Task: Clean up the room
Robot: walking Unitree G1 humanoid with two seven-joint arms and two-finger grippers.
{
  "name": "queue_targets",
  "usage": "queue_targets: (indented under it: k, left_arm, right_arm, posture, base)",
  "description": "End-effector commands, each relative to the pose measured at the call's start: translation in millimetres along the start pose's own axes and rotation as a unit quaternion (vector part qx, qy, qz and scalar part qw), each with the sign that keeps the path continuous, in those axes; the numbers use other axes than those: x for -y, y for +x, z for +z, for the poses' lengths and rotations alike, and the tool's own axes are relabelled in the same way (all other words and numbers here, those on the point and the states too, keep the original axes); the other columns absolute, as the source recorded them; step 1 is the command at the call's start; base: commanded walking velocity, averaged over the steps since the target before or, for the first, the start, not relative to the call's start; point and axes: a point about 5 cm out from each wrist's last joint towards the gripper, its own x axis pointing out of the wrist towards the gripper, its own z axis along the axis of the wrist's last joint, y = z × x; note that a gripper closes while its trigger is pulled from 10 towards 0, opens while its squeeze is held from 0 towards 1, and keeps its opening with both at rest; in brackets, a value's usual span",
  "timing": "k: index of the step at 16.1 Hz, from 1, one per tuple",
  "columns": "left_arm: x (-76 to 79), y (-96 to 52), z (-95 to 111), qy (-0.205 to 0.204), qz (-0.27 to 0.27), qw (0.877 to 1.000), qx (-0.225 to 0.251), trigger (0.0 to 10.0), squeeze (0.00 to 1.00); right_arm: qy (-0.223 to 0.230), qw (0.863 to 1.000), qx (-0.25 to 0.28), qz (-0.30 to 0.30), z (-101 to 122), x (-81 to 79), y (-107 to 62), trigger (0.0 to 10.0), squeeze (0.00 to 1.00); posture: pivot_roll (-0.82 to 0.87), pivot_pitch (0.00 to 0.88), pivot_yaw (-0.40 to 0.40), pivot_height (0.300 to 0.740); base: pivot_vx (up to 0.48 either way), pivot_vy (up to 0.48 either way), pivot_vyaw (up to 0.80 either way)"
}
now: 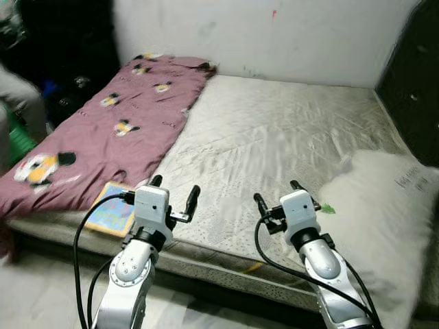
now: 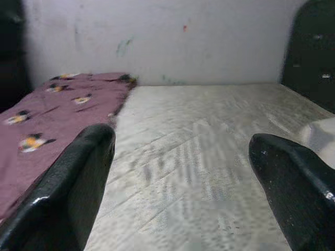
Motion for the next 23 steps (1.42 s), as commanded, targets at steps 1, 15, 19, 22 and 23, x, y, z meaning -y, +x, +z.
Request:
queue_targets:
  k: [1, 15, 19, 22, 23]
  left_arm:
    - [-1.1, -0.7, -1.5, 0.001, 0.0, 1.0, -0.003, 10.0, 0.0]
    - [0.5, 1.3, -1.3, -0.004, 0.001, 1.0, -0.002, 10.0, 0.0]
    - [0.0, 1.9, -1.3, -0.007, 0.001, 1.0, -0.002, 10.0, 0.0]
    - [-0.1, 1.6, -1.4, -0.009, 0.001, 1.0, -0.001, 10.0, 0.0]
    - [-0.1, 1.7, -1.2, -0.009, 0.0, 1.0, 0.0, 10.0, 0.0]
  right_arm:
    - [-0.002, 1.0, 0.005, 0.005, 2.7, -2.1, 3.0, 10.0, 0.0]
    - [0.004, 1.0, -0.004, -0.001, 0.7, 0.8, 3.8, 10.0, 0.0]
    - [0.004, 1.0, -0.004, -0.004, 0.7, 1.4, 4.6, 10.0, 0.0]
    - [0.003, 1.0, -0.003, -0.004, 0.8, 1.4, 4.4, 10.0, 0.0]
    - [0.004, 1.0, -0.002, -0.004, 1.0, 1.4, 4.5, 10.0, 0.0]
  posture:
    - [0.01, 0.0, 0.018, 0.74]
    - [0.01, 0.0, 0.014, 0.74]
    - [0.01, 0.0, 0.016, 0.74]
    - [0.01, 0.0, 0.017, 0.74]
    - [0.01, 0.0, 0.014, 0.74]
  base:
    - [0.0, -0.375, 0.58]
    - [0.0, -0.302, 0.06]
    - [0.0, 0.0, -0.8]
    - [0.0, 0.0, -0.8]
    - [0.0, 0.0, -0.49]
